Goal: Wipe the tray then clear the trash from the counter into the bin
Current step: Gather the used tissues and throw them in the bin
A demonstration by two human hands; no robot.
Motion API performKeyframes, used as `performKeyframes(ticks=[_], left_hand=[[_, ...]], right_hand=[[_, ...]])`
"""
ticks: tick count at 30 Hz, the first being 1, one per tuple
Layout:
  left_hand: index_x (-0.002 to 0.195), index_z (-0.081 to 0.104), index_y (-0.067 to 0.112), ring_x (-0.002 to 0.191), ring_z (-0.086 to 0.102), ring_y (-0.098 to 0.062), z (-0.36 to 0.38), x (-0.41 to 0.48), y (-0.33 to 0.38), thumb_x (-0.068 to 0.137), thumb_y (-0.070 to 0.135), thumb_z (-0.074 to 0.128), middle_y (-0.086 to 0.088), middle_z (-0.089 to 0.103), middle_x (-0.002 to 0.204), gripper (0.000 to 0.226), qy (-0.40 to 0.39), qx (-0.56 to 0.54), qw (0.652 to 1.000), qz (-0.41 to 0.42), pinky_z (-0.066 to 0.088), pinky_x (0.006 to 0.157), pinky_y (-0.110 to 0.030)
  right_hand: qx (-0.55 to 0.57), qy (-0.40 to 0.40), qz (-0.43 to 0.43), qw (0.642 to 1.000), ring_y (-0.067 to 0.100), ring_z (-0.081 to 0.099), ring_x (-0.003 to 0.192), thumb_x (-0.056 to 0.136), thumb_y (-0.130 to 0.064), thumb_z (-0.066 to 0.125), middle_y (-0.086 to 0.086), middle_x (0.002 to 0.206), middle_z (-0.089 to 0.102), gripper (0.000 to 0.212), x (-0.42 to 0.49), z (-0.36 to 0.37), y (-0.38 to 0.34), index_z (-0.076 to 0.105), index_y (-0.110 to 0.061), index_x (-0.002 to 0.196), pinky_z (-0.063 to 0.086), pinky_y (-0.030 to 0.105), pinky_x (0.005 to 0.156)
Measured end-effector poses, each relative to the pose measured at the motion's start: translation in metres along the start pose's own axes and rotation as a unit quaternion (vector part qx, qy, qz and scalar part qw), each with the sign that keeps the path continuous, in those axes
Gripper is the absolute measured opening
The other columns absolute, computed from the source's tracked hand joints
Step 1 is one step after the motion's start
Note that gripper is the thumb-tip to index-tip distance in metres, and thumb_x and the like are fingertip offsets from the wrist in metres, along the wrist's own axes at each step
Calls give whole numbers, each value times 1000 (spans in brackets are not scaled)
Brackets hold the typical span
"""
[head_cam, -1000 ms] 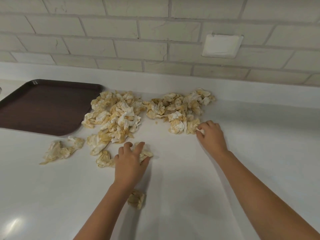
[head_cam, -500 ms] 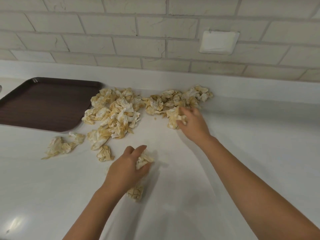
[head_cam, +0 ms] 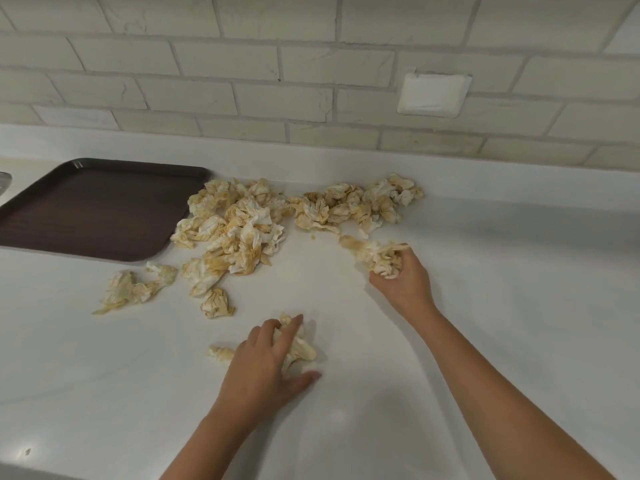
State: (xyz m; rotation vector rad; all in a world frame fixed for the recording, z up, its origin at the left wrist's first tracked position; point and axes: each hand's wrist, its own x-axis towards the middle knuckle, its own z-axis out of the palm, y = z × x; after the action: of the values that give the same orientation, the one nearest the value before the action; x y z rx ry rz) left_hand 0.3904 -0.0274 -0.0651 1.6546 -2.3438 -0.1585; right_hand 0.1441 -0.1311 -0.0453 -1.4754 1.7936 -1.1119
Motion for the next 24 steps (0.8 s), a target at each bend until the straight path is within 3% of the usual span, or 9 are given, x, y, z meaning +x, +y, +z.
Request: performKeyframes(ticks=[3,7,10,12,14,17,20,24], left_hand=[[122,56,20,70,63,-23,5,6,2,77,52,49,-4,59,92,55,30,-8,999,-7,49,47,-30],[106,65,20,53,61,-23,5,19,5,71,48,52,-2,58,75,47,34,-17,999,-18,43,39,-26],[102,70,19,53,62,-24,3,26,10,71,50,51,0,61,73,48,10,-50,998,-30,46,41,-27],[104,69,25,65,65,-25,2,30,17,71,52,51,3,65,82,46,-1,-108,992,-60,51,53,-30],[98,67,28,76,64,-23,-3,35,31,72,48,54,4,66,84,35,-8,-188,978,-89,51,64,-32],[78,63,29,73,62,-13,-9,43,58,79,31,64,10,64,70,3,0,-304,947,-100,49,68,-32],[70,59,49,72,60,9,-12,51,85,79,26,71,36,62,67,27,-20,-389,915,-107,46,68,-19],[80,66,38,75,63,5,-10,56,130,79,28,73,20,69,76,13,-72,-490,860,-122,45,68,-19]], right_hand=[[90,-8,63,994,5,60,81,74,-14,75,-12,91,61,43,-23,-18,1,50,-23,107,45,19,67],[176,-17,113,978,7,62,80,79,-9,71,-10,87,66,22,-50,-35,3,62,-26,88,45,18,67],[191,16,139,972,8,63,81,78,-10,71,-6,91,67,21,-69,-48,4,63,-23,92,45,20,67],[209,31,155,965,12,64,83,78,-9,71,-3,92,68,21,-82,-58,5,63,-21,93,46,23,70],[231,43,162,959,15,65,84,74,-13,73,-1,91,69,22,-96,-69,4,64,-18,93,47,24,71],[259,64,165,949,17,67,86,64,-22,68,4,94,71,37,-119,-87,6,65,-9,99,49,27,73],[276,94,158,944,19,63,79,66,-20,64,7,85,66,38,-138,-111,12,62,1,98,46,29,69],[294,146,152,932,22,61,83,67,-18,63,10,86,64,37,-165,-155,25,60,5,96,45,35,73]])
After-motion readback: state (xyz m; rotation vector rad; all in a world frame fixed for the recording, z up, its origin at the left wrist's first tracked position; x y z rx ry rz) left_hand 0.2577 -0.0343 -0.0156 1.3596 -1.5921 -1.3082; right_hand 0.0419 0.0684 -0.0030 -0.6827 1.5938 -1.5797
